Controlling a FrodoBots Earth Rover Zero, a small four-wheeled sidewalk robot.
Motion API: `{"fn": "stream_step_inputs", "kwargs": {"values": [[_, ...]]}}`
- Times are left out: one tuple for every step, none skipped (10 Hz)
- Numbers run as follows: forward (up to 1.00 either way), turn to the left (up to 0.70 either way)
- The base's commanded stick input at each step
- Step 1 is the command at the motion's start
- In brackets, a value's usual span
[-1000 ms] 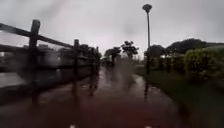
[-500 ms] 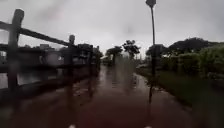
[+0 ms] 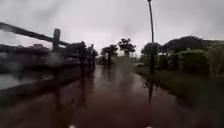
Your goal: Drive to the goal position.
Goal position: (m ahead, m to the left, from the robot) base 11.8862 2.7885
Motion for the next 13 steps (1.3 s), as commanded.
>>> {"fn": "stream_step_inputs", "kwargs": {"values": [[1.00,0.00],[1.00,0.00],[1.00,0.00],[1.00,0.00],[1.00,0.00],[1.00,0.00],[1.00,0.00],[1.00,0.00],[1.00,0.00],[1.00,0.00],[1.00,0.00],[1.00,0.00],[1.00,-0.28]]}}
